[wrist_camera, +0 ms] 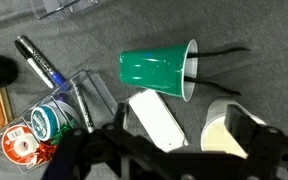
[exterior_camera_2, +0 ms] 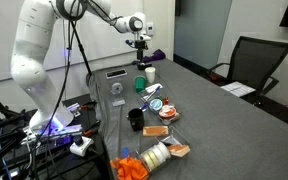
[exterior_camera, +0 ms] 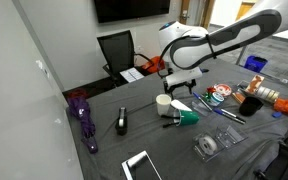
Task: Pour the tongs out of the green cup.
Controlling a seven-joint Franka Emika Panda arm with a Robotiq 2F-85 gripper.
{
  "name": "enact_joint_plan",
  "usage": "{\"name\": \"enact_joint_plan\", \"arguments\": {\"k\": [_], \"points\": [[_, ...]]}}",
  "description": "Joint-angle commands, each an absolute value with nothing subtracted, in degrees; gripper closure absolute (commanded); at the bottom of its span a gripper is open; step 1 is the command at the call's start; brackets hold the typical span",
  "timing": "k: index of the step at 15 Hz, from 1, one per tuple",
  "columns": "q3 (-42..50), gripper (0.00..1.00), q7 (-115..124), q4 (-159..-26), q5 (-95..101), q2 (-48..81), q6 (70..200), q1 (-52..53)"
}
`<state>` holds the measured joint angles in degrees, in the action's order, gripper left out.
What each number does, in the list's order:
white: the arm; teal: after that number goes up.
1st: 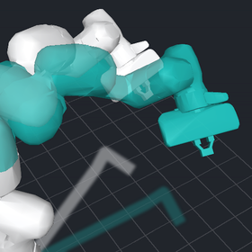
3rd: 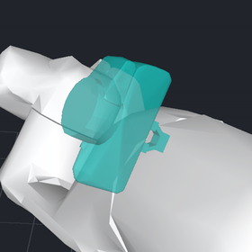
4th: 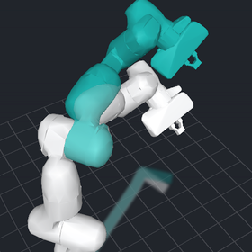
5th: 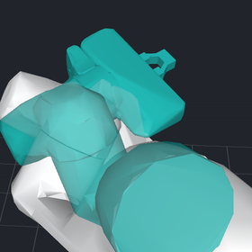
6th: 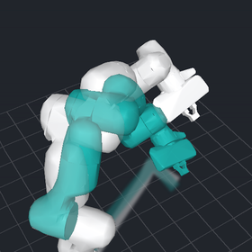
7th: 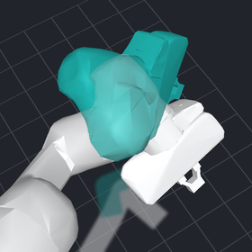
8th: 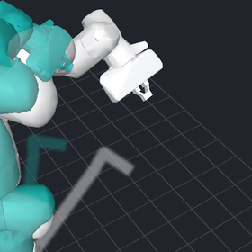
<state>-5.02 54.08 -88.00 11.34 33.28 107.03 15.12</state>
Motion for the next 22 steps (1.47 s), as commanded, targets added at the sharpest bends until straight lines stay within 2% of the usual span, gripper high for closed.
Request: {"name": "enact_joint_plan", "arguments": {"k": [1,11,22], "points": [[-3.94,0.0,52.57,-86.68,9.97,35.49,106.67,15.92],[-4.17,0.0,44.06,-88.34,6.94,40.83,115.62,15.23],[-2.22,0.0,42.25,-89.03,5.81,43.4,116.02,16.36]]}}
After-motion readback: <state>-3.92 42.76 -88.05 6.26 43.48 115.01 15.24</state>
